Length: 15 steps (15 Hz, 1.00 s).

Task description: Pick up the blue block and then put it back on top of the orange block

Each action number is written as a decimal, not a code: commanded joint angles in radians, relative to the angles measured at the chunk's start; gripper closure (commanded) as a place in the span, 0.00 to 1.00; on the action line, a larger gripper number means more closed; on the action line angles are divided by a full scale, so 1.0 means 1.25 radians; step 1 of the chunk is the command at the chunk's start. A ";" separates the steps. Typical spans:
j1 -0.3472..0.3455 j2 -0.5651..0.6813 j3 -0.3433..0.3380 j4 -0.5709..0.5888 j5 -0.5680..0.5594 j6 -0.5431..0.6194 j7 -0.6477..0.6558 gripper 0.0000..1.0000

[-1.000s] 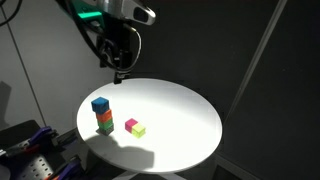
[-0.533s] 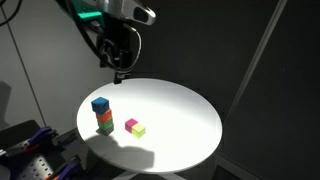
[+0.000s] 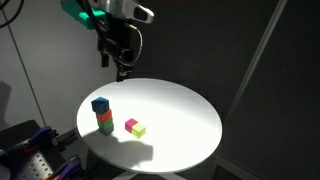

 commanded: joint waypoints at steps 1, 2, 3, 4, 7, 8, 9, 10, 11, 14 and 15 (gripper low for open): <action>-0.012 0.019 0.038 0.019 -0.022 0.022 0.026 0.00; -0.012 0.018 0.047 0.017 -0.027 0.032 0.032 0.00; -0.012 0.018 0.054 0.018 -0.032 0.041 0.039 0.00; -0.010 0.016 0.061 0.015 -0.035 0.050 0.044 0.00; -0.006 0.008 0.084 0.005 -0.042 0.076 0.064 0.00; -0.005 0.004 0.093 -0.001 -0.044 0.086 0.073 0.00; -0.003 0.003 0.102 -0.003 -0.046 0.092 0.082 0.00; -0.001 0.002 0.113 -0.008 -0.047 0.100 0.094 0.00; 0.001 0.002 0.123 -0.010 -0.048 0.104 0.106 0.00; 0.009 0.003 0.155 -0.026 -0.048 0.124 0.139 0.00; 0.012 0.004 0.165 -0.031 -0.049 0.131 0.150 0.00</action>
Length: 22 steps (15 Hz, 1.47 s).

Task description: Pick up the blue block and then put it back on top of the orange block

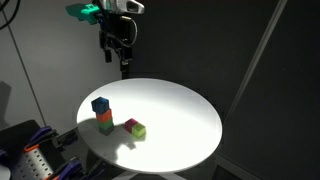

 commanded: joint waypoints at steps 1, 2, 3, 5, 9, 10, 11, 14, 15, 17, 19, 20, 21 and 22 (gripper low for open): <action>0.011 -0.007 0.035 -0.024 -0.022 0.034 0.059 0.00; 0.015 -0.005 0.044 -0.031 -0.023 0.044 0.069 0.00; 0.018 -0.004 0.054 -0.037 -0.024 0.054 0.081 0.00; 0.022 0.000 0.070 -0.051 -0.027 0.078 0.107 0.00; 0.024 0.004 0.102 -0.086 -0.046 0.112 0.171 0.00; 0.025 0.004 0.109 -0.096 -0.049 0.116 0.184 0.00; 0.028 0.003 0.112 -0.105 -0.047 0.119 0.192 0.00; 0.038 0.001 0.118 -0.130 -0.041 0.126 0.193 0.00; 0.042 0.002 0.116 -0.137 -0.037 0.130 0.187 0.00; 0.051 0.001 0.113 -0.151 -0.032 0.148 0.177 0.00; 0.059 0.003 0.112 -0.163 -0.029 0.172 0.170 0.00; 0.062 0.005 0.113 -0.170 -0.030 0.185 0.169 0.00; 0.066 0.006 0.114 -0.176 -0.030 0.196 0.168 0.00; 0.070 0.007 0.115 -0.183 -0.030 0.206 0.167 0.00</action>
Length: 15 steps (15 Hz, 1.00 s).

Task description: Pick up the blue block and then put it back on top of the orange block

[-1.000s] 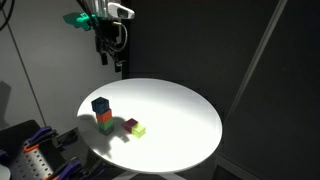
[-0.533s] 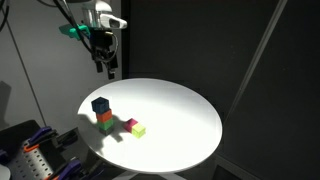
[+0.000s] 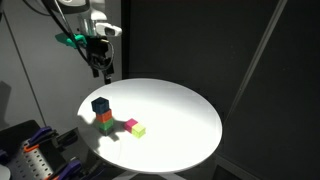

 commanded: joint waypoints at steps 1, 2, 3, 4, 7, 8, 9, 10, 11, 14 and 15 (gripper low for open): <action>0.015 -0.001 -0.001 -0.027 -0.002 0.045 -0.003 0.00; 0.019 0.000 0.000 -0.033 -0.003 0.057 -0.005 0.00; 0.023 0.002 0.000 -0.039 -0.002 0.067 -0.008 0.00; 0.028 0.004 0.000 -0.047 0.000 0.079 -0.013 0.00; 0.040 0.011 0.001 -0.061 0.003 0.105 -0.018 0.00; 0.042 0.015 0.001 -0.063 0.003 0.111 -0.019 0.00; 0.044 0.016 0.001 -0.065 0.002 0.115 -0.019 0.00; 0.042 0.020 0.004 -0.063 -0.006 0.111 -0.017 0.00; 0.041 0.018 0.003 -0.059 0.001 0.098 -0.006 0.00; 0.042 0.021 0.003 -0.060 0.001 0.098 -0.006 0.00; 0.042 0.021 0.003 -0.060 0.001 0.098 -0.006 0.00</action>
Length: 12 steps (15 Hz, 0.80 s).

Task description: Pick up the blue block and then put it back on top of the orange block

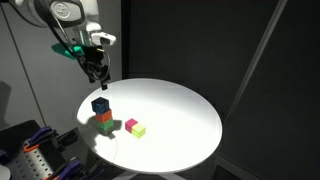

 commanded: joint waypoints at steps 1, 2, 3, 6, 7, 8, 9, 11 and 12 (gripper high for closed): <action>-0.002 0.000 0.001 0.001 0.001 -0.002 -0.001 0.00; -0.002 0.000 0.001 0.001 0.001 -0.002 -0.001 0.00; -0.002 0.000 0.001 0.001 0.001 -0.002 -0.001 0.00; 0.000 0.000 0.001 -0.001 0.002 0.003 -0.003 0.00; 0.001 0.001 0.000 -0.005 0.005 0.014 -0.005 0.00; 0.002 0.002 0.000 -0.007 0.005 0.021 -0.007 0.00; 0.004 0.004 -0.002 -0.009 0.008 0.027 -0.009 0.00; 0.007 0.004 -0.005 -0.014 0.013 0.046 -0.016 0.00; 0.007 0.004 -0.005 -0.016 0.014 0.053 -0.016 0.00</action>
